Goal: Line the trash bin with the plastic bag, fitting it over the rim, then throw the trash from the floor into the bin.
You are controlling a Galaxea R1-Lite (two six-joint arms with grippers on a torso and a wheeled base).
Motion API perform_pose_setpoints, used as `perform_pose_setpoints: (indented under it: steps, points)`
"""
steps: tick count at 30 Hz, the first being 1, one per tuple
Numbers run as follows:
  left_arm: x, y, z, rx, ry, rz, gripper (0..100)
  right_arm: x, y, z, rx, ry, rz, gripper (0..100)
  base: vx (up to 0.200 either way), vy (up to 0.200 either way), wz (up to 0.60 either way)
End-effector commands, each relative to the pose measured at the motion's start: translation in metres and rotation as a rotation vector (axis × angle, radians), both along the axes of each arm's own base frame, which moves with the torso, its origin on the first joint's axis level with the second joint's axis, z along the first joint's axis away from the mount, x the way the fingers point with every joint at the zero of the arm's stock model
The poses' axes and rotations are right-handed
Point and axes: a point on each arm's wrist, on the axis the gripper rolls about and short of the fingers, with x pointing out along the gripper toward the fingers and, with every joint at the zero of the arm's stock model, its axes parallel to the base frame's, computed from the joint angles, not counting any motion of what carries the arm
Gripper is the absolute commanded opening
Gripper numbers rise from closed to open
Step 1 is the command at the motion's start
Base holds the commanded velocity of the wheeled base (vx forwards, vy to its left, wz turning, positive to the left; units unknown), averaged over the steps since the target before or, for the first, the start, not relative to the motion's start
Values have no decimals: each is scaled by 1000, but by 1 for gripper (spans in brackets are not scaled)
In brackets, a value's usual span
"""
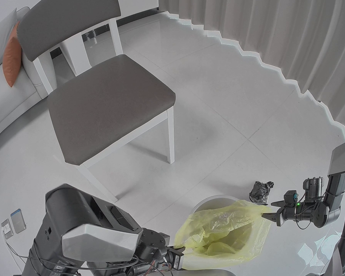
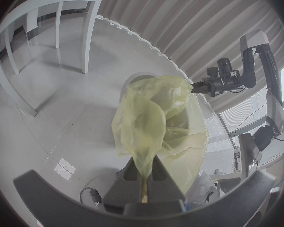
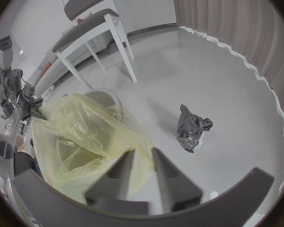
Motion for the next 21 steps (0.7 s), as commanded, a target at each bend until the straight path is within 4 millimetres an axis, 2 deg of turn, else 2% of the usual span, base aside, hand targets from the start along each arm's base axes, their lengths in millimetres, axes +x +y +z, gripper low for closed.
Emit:
perform_pose_setpoints:
  steps: [1, 9, 13, 14, 21]
  points:
    - [-3, 2, 0, -2, -3, -3, 0, -10, -6, 13, -9, -33, -17, 100, 0, 0, 0]
    - [-1, -1, -4, -8, -9, -2, 0, -23, -9, 51, -23, -142, -36, 100, 0, 0, 0]
    - [2, -1, -7, -8, -9, 2, 0, -26, -5, 58, -24, -165, -21, 100, 0, 0, 0]
    - [2, -1, -10, -3, -6, 3, 100, -28, -1, 60, -22, -165, -6, 100, 0, 0, 0]
    - [-8, 13, -11, 43, 21, 20, 100, -32, 6, 63, -19, -171, 21, 100, 0, 0, 0]
